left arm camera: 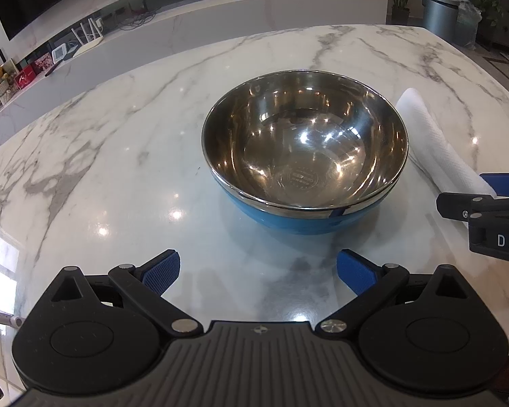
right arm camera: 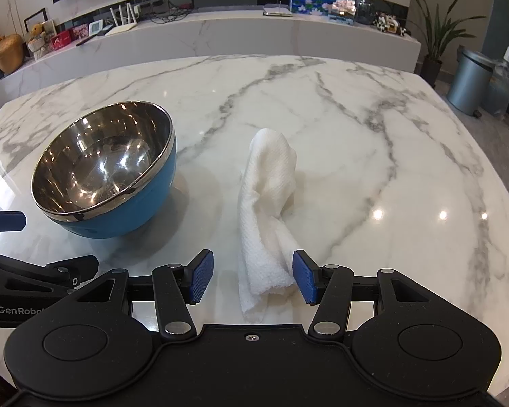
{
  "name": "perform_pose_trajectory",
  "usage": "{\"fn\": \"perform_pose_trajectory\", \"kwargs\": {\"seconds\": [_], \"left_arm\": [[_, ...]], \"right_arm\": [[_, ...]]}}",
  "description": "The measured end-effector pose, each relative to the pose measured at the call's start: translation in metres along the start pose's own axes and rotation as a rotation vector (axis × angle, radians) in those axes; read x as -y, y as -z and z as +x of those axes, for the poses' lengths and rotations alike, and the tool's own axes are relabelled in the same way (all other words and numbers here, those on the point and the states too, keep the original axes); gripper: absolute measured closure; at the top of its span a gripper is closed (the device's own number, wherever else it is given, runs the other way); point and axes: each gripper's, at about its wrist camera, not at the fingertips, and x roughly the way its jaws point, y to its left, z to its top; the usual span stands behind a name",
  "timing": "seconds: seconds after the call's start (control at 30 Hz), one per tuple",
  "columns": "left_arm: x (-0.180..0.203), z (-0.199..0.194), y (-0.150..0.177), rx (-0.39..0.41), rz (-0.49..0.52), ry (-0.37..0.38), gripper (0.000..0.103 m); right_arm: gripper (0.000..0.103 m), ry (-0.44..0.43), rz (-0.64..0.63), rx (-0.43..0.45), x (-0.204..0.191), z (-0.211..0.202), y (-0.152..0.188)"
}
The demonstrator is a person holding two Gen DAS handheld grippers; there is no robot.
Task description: Clean bowl
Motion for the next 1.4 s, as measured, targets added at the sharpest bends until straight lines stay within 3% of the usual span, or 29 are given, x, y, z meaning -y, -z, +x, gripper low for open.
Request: {"fn": "perform_pose_trajectory", "kwargs": {"seconds": [1.4], "left_arm": [[-0.005,0.0017,0.0041,-0.016,-0.01,0.001,0.003]], "right_arm": [[0.05,0.003,0.0,-0.016,-0.0037,-0.0002,-0.0003]]}}
